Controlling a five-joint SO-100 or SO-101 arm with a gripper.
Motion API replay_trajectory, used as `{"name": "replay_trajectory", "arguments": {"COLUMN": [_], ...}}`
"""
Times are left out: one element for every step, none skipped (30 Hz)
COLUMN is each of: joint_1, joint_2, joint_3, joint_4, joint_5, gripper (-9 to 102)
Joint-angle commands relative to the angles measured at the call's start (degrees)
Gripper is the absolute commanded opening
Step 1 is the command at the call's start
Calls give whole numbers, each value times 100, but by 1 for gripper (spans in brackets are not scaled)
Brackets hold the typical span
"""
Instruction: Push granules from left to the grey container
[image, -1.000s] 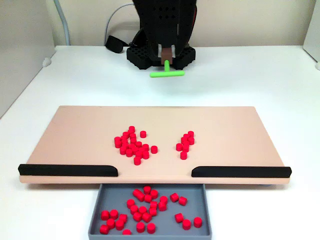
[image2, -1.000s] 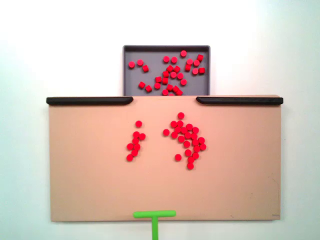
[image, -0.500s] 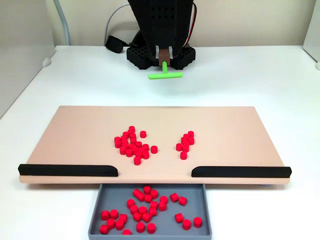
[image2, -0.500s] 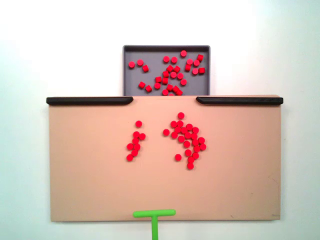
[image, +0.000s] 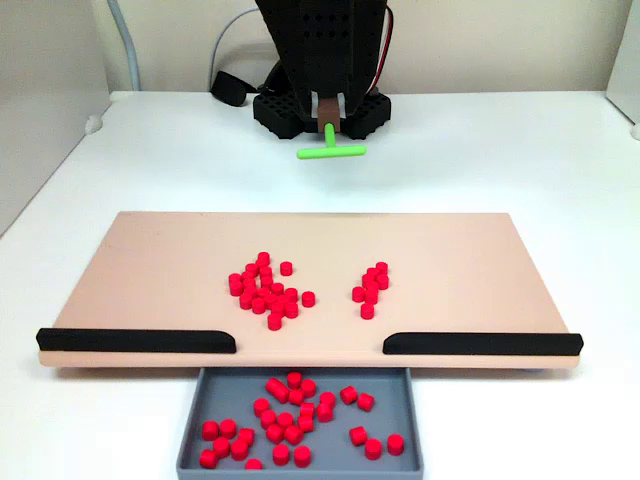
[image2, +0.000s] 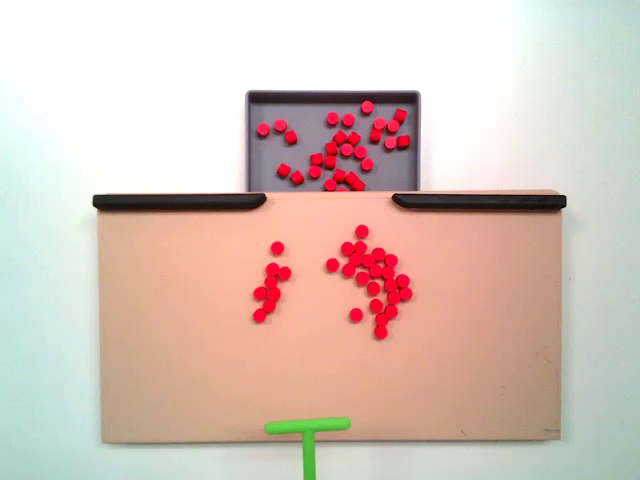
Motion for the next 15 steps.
{"name": "replay_trajectory", "arguments": {"joint_1": [35,35,35,35,35,44,44,26,9,-26,-44,-62,-70,-70,-79], "joint_2": [-9,-9,0,0,0,0,0,0,0,-9,-9,-18,-26,-35,-44], "joint_3": [-35,-35,-35,-35,-35,-35,-35,-35,-35,-35,-35,-35,-35,-35,-35], "joint_4": [-18,-18,-18,-18,-18,-18,-18,-9,-9,9,18,18,18,18,18], "joint_5": [-35,-26,-26,-26,-18,-26,-35,-18,18,35,53,79,97,123,149], "gripper": [0,0,0,0,0,0,0,0,0,0,0,0,0,0,0]}}
